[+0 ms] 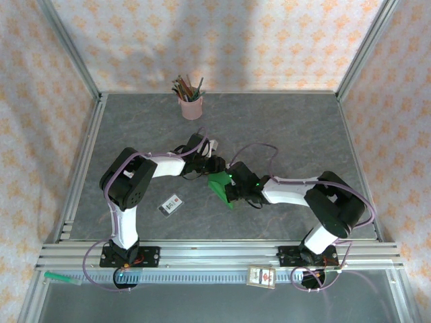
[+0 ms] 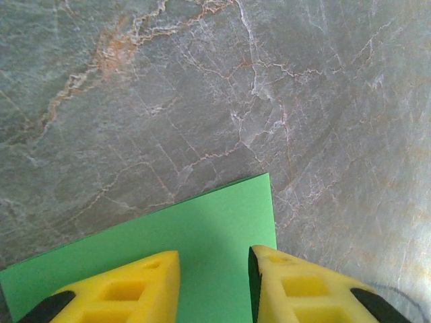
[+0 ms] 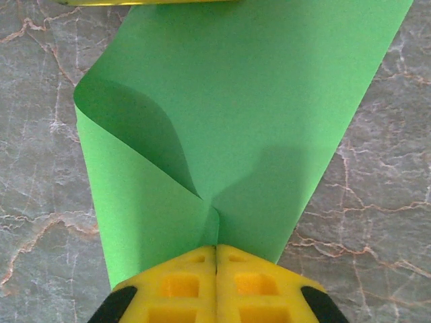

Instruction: Fold a paper plane with a square sheet of paper (pick it up from the middle)

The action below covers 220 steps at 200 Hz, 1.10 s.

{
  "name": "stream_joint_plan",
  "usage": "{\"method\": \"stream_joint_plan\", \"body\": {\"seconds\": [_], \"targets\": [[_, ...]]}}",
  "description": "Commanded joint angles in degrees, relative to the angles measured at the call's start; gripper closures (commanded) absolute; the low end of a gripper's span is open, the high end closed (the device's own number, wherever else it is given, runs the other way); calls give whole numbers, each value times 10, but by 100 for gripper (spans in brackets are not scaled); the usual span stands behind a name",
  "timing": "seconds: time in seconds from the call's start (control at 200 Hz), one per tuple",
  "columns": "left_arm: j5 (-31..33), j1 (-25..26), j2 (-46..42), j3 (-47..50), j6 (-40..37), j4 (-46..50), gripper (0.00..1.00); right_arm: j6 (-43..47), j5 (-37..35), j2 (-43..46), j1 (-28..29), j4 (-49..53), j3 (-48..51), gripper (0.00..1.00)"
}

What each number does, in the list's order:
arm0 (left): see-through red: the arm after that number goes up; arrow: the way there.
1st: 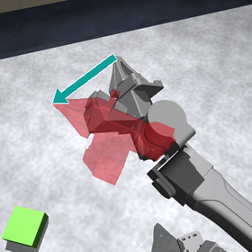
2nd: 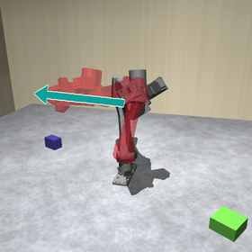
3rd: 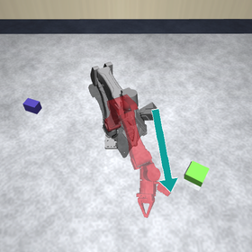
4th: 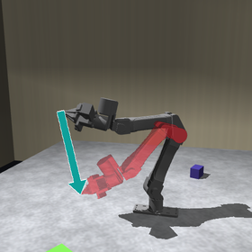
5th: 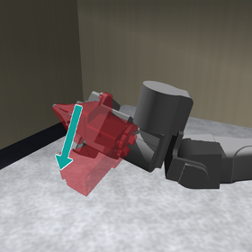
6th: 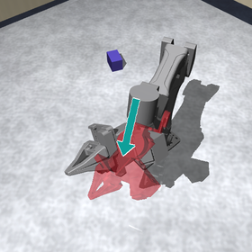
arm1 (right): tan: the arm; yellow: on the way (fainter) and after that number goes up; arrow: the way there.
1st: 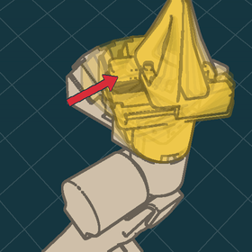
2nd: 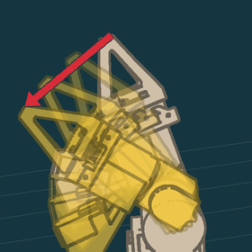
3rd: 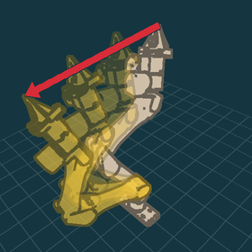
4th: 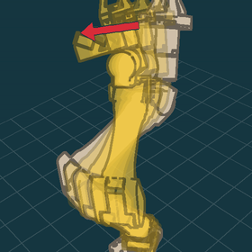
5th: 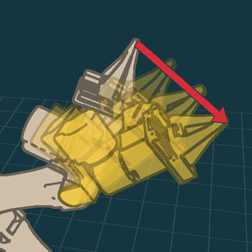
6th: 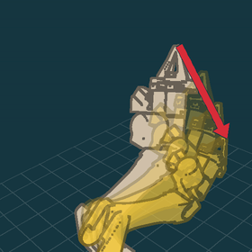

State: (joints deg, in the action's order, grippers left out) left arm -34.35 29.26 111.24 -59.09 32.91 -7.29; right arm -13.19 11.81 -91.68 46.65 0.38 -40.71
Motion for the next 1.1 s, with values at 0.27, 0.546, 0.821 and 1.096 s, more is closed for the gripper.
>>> {"method": "stream_joint_plan", "body": {"seconds": [0.27, 0.546, 0.821, 1.096], "targets": [[15, 2, 41, 12, -9, 51, 66, 19, -21, -10, -5, 16, -9, 95], [13, 2, 42, 11, -9, 51, 67, 21, -16, -14, -4, 19, -12, 95], [13, 3, 41, 7, -11, 54, 66, 14, -12, -20, -5, 19, 1, 95], [14, 3, 41, 4, -12, 59, 67, 16, -18, -23, -5, 19, -2, 96]]}}
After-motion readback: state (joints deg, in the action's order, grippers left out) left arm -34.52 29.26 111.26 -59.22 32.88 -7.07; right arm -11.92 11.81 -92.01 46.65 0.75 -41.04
